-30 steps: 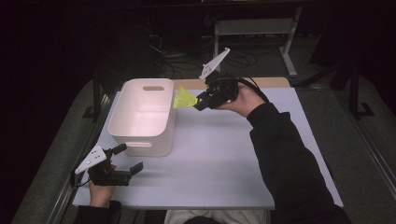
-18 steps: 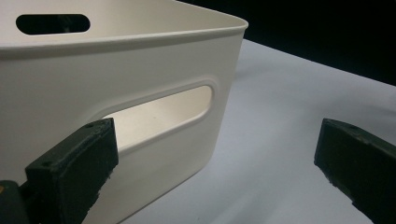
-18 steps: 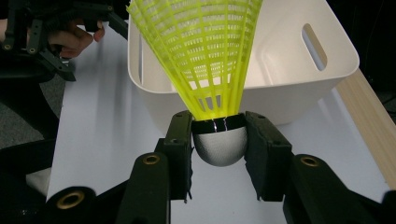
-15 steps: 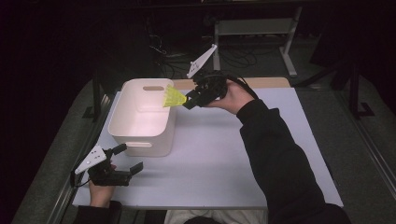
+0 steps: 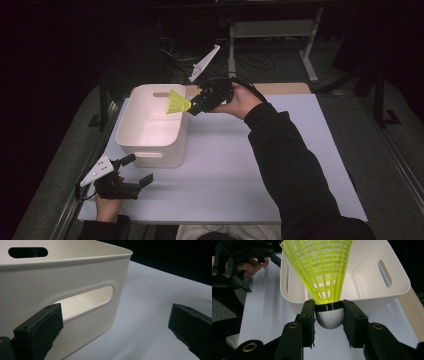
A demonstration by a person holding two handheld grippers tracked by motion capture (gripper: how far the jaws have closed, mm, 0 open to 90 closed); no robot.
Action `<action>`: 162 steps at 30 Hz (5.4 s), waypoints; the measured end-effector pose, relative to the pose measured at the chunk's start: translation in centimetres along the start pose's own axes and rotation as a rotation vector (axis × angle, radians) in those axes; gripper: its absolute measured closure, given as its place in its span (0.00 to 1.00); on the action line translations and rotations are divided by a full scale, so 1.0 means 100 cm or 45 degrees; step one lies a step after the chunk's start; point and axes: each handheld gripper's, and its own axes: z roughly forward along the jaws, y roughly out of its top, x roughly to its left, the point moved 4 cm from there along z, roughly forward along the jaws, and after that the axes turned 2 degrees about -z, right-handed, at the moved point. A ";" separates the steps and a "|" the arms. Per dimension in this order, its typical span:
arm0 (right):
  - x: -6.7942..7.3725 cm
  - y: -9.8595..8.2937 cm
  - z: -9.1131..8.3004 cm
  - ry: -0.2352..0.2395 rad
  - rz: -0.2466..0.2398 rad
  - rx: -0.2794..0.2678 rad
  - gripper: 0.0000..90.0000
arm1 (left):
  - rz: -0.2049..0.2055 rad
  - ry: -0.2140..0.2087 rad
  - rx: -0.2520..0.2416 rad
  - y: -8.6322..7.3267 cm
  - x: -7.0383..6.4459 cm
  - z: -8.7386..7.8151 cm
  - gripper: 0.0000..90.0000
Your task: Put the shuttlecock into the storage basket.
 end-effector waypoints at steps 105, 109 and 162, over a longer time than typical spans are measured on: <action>0.008 0.017 0.102 0.168 0.062 -0.013 0.42 | -0.007 -0.022 -0.006 0.000 -0.001 -0.001 0.00; 0.007 0.015 0.098 0.146 0.071 -0.014 0.33 | -0.008 -0.021 -0.007 0.000 -0.001 -0.001 0.00; -0.001 -0.037 0.037 -0.005 0.167 -0.150 0.00 | -0.007 -0.018 -0.002 0.000 -0.001 -0.001 0.00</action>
